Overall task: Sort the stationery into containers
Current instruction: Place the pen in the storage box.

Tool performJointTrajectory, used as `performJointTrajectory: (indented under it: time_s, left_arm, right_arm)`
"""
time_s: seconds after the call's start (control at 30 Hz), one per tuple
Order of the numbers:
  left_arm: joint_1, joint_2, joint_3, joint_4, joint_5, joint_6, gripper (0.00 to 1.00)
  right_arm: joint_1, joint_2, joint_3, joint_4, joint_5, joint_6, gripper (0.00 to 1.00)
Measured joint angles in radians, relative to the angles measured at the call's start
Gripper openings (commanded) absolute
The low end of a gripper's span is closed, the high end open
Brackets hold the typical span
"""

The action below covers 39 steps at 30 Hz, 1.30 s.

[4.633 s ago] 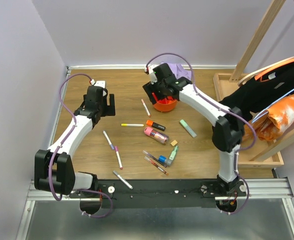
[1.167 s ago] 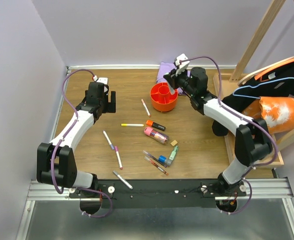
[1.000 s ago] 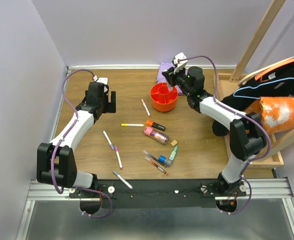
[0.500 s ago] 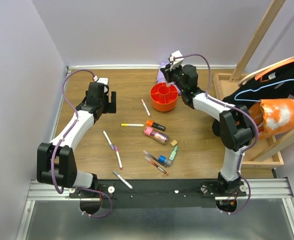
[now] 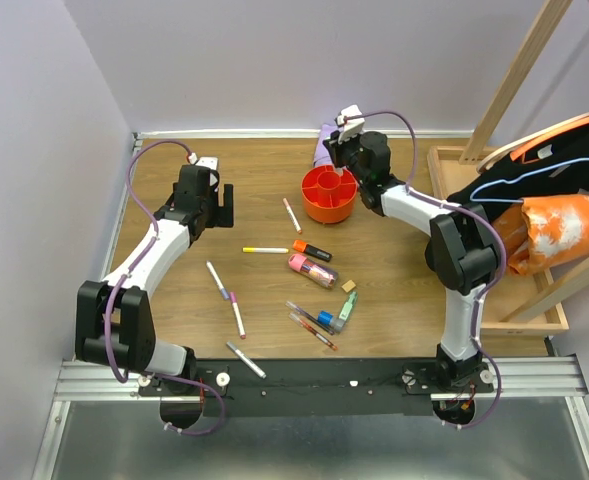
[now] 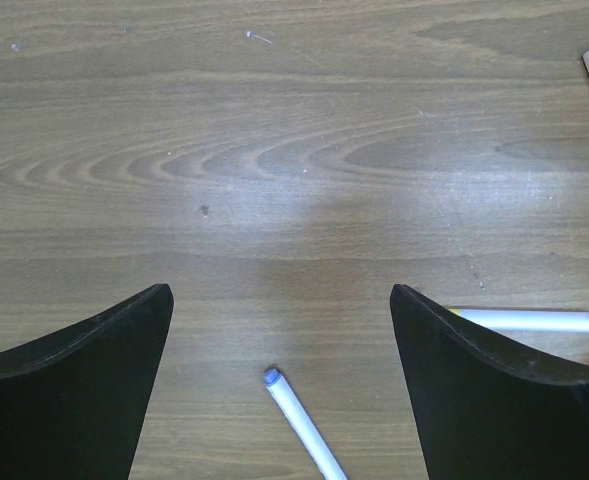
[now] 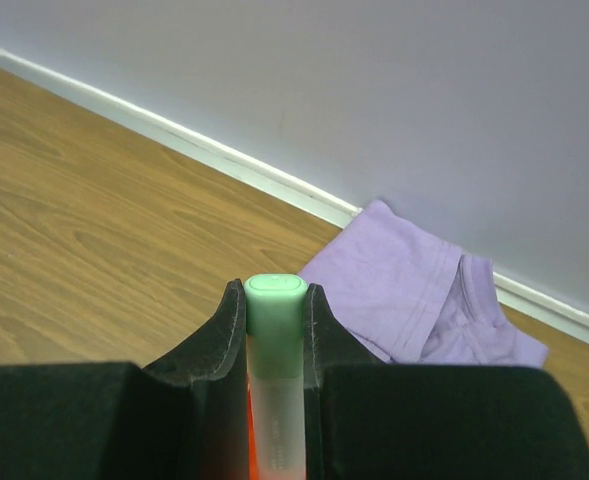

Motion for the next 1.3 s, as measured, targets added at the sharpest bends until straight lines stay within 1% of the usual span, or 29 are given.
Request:
performJointTrajectory:
  time_s: [0.13, 0.23, 0.27, 0.33, 0.37, 0.47, 0.57, 0.73, 0.9, 1.13, 1.3]
  left_arm:
    - [0.000, 0.005, 0.000, 0.000, 0.003, -0.003, 0.99]
    - [0.000, 0.006, 0.000, 0.000, 0.004, -0.003, 0.99]
    - [0.000, 0.007, 0.000, 0.000, 0.005, -0.003, 0.99]
    - [0.000, 0.009, 0.001, 0.000, 0.006, -0.003, 0.99]
    - [0.000, 0.010, 0.001, 0.000, 0.006, -0.003, 0.99]
    - [0.000, 0.011, 0.001, -0.001, 0.006, -0.003, 0.99]
    - [0.000, 0.011, 0.001, 0.000, 0.006, -0.003, 0.99]
    - [0.000, 0.011, 0.001, -0.001, 0.006, -0.003, 0.99]
    - [0.000, 0.008, 0.001, -0.001, 0.006, -0.003, 0.99]
    - [0.000, -0.029, 0.001, -0.002, 0.005, 0.002, 0.99]
    - [0.005, -0.072, 0.000, -0.004, 0.005, 0.012, 0.99]
  right_arm:
    - [-0.003, 0.011, 0.000, -0.019, 0.004, 0.000, 0.01]
    - [-0.004, 0.012, 0.000, -0.033, 0.006, 0.000, 0.15]
    - [-0.004, 0.012, 0.000, -0.039, 0.006, 0.000, 0.24]
    - [-0.004, 0.012, 0.000, -0.046, 0.014, 0.000, 0.32]
    - [-0.004, 0.012, 0.000, -0.048, 0.017, -0.001, 0.41]
    - [-0.004, 0.012, 0.000, -0.070, 0.028, 0.004, 0.51]
    - [-0.004, 0.012, 0.001, -0.097, 0.040, -0.007, 0.58]
    - [-0.005, -0.004, 0.001, -0.161, 0.045, -0.008, 0.63]
    - [-0.005, -0.083, 0.000, -0.243, 0.006, -0.005, 0.65]
    - [-0.004, -0.256, -0.007, -0.350, -0.127, -0.008, 0.73]
    - [0.017, -0.316, -0.032, -0.470, -0.225, -0.044, 0.72]
